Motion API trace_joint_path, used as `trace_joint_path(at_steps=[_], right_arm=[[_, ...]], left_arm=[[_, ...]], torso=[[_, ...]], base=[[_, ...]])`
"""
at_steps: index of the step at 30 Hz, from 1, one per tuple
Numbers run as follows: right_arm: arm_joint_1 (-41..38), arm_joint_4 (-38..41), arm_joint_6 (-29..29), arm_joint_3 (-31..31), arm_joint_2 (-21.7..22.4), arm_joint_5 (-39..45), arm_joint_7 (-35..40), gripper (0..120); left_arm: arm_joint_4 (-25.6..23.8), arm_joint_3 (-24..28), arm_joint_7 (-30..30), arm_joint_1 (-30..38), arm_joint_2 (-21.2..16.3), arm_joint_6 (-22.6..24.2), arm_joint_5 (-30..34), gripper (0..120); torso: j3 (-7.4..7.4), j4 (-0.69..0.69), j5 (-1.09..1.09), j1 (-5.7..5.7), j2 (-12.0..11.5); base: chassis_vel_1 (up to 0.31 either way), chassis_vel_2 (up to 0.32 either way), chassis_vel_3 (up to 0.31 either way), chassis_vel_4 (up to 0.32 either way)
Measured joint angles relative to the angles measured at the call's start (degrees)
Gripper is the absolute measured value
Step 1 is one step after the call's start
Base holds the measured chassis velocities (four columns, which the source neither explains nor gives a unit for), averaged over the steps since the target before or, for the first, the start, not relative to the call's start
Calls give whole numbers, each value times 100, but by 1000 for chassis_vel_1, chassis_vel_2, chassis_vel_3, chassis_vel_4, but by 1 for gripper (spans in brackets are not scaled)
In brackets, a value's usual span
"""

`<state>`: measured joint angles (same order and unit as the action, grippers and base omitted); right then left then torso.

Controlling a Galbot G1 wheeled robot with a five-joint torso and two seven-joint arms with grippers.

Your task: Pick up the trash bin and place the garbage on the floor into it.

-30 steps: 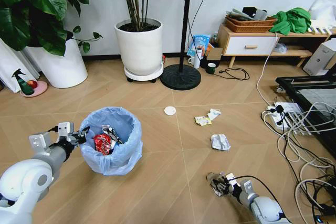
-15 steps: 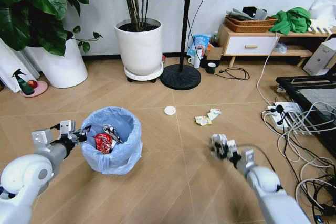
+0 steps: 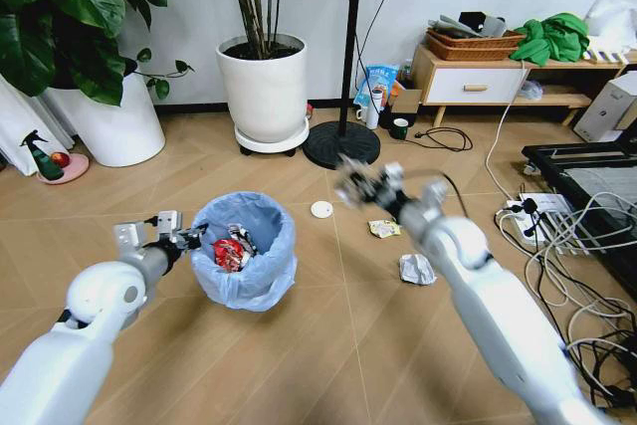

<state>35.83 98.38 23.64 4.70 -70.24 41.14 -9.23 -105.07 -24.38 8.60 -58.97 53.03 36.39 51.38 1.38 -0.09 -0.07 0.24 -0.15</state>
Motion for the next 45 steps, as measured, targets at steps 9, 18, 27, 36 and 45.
trace_joint_path(at_steps=[9, 18, 27, 36, 45], right_arm=[[-277, 137, 14, -1072, -190, 125, -28, 0], [-305, -112, 36, -1589, -290, -156, 101, 6], [-335, -266, 21, -1668, -347, -265, 134, 37], [-300, -218, 4, -1606, -314, -275, 163, 70], [-310, -114, 1, -1554, -236, -236, 203, 99]], left_arm=[[233, 246, 47, 283, 26, -1, 4, 0], [154, 264, 72, 321, 11, -3, 26, 0], [55, 250, 174, 291, 34, -3, 29, 0], [13, 261, 242, 297, 73, 1, 27, 0], [-12, 287, 306, 332, 117, 8, 27, 0]], torso=[[-1, -5, 1, 0, 0], [-1, -4, 1, -1, 0], [-1, -3, 1, -1, 0], [-1, -3, 1, -1, 0], [-1, -3, 2, -1, 0]], base=[[0, 0, 0, 0], [0, 0, 0, 0], [0, 0, 0, 0], [0, 0, 0, 0], [0, 0, 0, 0]])
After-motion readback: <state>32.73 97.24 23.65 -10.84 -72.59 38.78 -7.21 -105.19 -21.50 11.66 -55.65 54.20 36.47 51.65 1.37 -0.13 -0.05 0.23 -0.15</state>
